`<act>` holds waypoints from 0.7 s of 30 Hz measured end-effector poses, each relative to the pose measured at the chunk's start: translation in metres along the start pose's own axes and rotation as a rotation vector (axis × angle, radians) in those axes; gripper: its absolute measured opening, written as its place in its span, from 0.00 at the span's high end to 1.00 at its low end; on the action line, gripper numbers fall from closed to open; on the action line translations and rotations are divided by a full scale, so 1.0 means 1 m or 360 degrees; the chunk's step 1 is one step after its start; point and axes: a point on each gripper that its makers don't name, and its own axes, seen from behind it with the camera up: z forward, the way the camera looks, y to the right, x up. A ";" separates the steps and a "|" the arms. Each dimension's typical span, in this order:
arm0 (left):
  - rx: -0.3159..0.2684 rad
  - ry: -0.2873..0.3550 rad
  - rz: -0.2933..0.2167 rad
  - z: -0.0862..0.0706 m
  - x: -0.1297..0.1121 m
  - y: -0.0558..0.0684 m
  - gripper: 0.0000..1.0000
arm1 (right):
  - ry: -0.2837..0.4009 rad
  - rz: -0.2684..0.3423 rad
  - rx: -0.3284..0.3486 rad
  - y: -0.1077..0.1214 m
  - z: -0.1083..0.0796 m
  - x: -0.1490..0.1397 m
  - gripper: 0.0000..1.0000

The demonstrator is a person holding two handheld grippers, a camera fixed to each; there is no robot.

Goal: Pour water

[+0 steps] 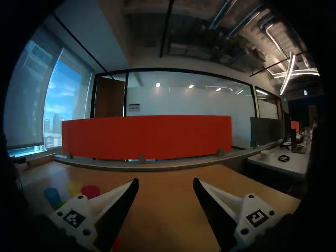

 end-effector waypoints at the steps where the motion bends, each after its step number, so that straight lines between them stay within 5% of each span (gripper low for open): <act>1: 0.0000 0.0003 -0.0003 0.000 -0.001 -0.001 0.14 | 0.0000 0.0004 -0.0007 0.001 0.000 0.000 0.00; 21: 0.0006 -0.0022 -0.0042 0.002 -0.031 -0.011 0.14 | -0.0011 -0.0023 -0.0032 -0.004 0.000 0.003 0.00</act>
